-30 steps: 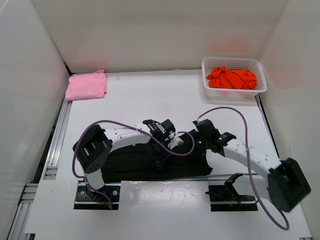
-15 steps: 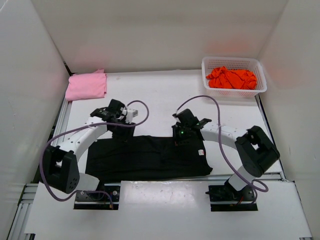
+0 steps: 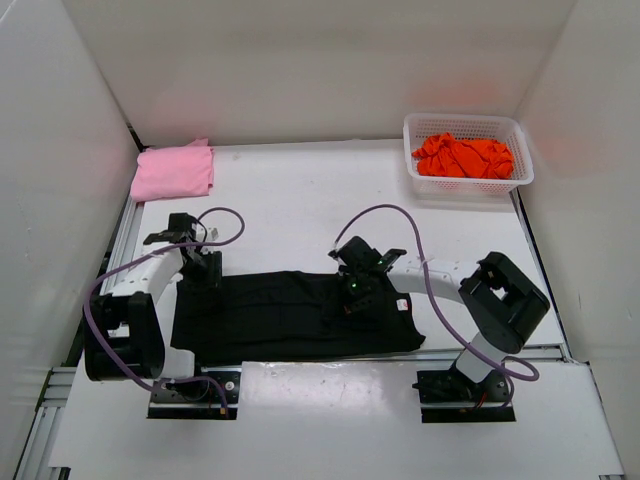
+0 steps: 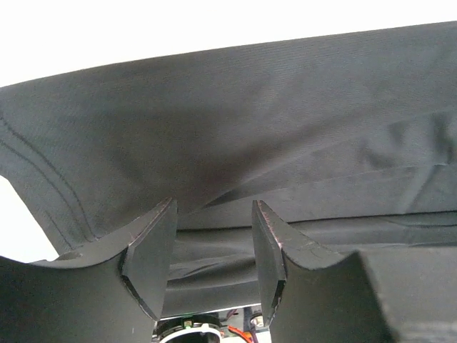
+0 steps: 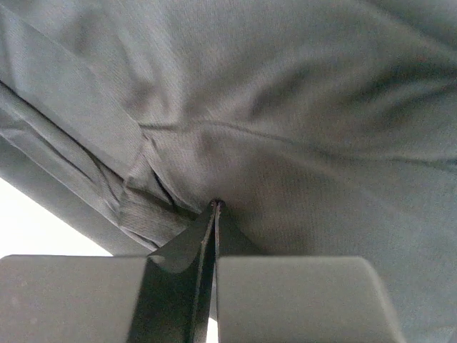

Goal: Fold and stack the t-shirts
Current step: Rotate the tshirt 90 degrees

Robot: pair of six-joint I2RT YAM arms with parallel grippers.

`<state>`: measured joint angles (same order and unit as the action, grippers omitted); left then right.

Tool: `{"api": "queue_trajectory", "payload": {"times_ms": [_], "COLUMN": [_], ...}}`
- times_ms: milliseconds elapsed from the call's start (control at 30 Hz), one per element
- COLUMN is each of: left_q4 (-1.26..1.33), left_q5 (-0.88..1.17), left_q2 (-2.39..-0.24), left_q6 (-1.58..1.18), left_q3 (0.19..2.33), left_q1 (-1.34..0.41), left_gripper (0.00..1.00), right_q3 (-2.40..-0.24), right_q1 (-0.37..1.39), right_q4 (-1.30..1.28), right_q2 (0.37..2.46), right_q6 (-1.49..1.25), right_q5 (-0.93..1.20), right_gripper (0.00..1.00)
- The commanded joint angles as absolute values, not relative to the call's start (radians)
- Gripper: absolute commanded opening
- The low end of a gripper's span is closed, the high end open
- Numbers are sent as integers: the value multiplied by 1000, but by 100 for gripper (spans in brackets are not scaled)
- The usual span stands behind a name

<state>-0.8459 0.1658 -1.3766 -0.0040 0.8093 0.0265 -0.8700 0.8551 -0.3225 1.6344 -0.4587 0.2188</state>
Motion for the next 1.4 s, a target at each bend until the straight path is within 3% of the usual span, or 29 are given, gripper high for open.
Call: {"api": "queue_trajectory", "payload": {"times_ms": [0,500,600,667,700,767,933,1067,1267,1300,1367], "left_q4": [-818,-818,-808,-793,-767,-740,-690,-635,-635,-635,-626], "left_q5": [163,152,123,72,24,-20,-86,-106,0,-11,-44], "left_q2": [-1351,-1361,-1348,-1339,-1339,-1351,-1405,-1431,-1466,-1482,-1545], "left_q6": [0,0,0,0,0,0,0,0,0,0,0], "left_q3": [801,834,873,891,900,900,910,888,900,900,890], "left_q1": [70,184,215,230,241,241,241,241,206,193,193], "left_gripper": [57,57,61,64,66,67,68,71,74,72,55], "right_q3": [-857,-839,-850,-882,-897,-934,-1057,-1129,-1170,-1170,-1180], "right_q1": [894,1003,994,965,910,835,612,465,401,388,373], "right_q4": [-357,-455,-486,-517,-572,-633,-703,-712,-712,-712,-712], "right_q2": [1586,1516,1436,1411,1411,1434,1558,1685,1831,1847,1880], "right_q6": [-434,-468,-478,-515,-549,-575,-586,-566,-529,-529,-529], "right_q5": [198,129,63,-3,-38,-102,-170,-170,-160,-160,-132], "right_gripper": [0,0,0,11,26,40,66,73,73,73,68]}}
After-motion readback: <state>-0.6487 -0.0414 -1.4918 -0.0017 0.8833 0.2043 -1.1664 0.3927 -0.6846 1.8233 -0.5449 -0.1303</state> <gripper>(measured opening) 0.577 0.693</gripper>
